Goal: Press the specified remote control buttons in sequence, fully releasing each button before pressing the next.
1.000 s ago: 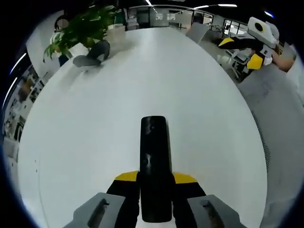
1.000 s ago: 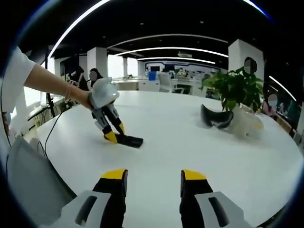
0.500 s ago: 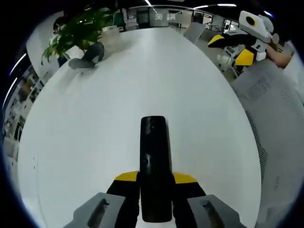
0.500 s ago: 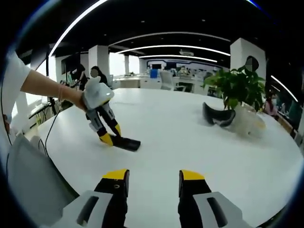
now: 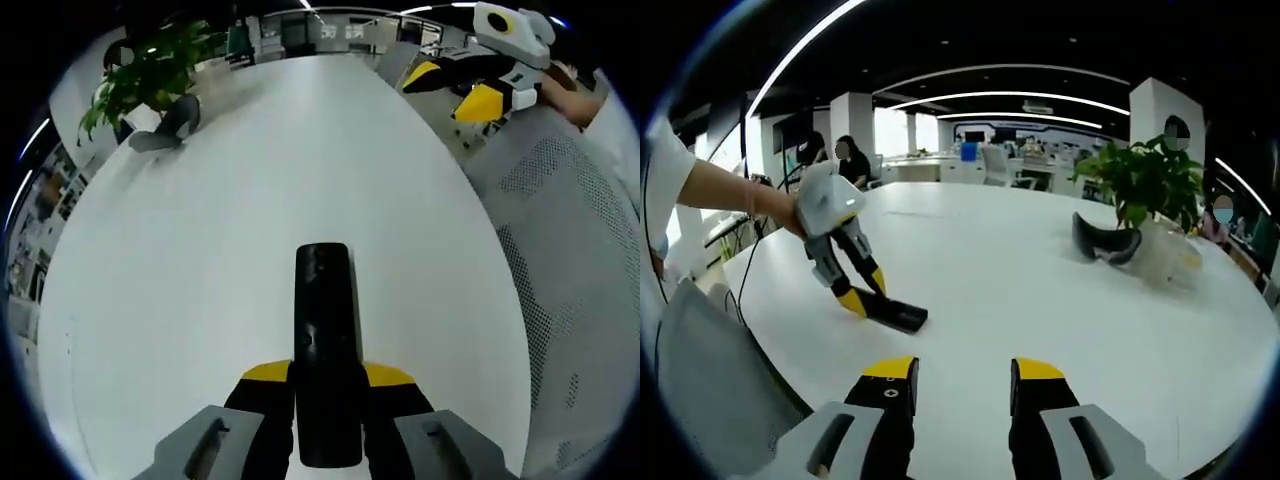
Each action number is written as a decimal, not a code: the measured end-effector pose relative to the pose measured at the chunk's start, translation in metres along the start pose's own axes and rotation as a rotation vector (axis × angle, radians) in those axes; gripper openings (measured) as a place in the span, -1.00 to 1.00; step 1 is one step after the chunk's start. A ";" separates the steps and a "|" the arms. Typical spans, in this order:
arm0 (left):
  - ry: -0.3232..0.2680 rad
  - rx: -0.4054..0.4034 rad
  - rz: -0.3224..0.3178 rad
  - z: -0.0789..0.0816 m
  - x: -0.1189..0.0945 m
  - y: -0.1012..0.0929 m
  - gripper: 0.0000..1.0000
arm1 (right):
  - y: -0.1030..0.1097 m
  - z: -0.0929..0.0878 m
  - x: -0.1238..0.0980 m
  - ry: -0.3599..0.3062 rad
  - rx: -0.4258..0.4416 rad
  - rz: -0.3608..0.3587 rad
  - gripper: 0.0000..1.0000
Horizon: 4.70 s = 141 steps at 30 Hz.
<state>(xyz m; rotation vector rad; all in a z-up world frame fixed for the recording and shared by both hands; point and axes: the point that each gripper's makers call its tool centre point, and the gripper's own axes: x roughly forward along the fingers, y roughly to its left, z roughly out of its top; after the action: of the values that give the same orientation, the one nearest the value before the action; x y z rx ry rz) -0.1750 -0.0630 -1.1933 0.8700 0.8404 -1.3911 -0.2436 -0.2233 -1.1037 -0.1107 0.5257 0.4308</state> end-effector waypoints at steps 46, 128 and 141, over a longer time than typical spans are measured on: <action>-0.017 0.013 -0.009 0.005 0.003 -0.069 -0.51 | 0.036 -0.024 0.000 0.143 -0.081 0.159 -0.38; -0.164 -0.007 -0.028 0.009 0.003 -0.074 -0.50 | 0.099 -0.049 0.076 0.468 -0.778 0.648 -1.00; -0.166 -0.002 -0.033 0.008 0.002 -0.074 -0.50 | 0.100 -0.047 0.077 0.475 -0.810 0.680 -1.00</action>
<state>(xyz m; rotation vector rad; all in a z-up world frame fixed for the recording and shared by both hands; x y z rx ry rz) -0.2494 -0.0710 -1.1929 0.7307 0.7324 -1.4694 -0.2478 -0.1141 -1.1830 -0.8438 0.8288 1.2890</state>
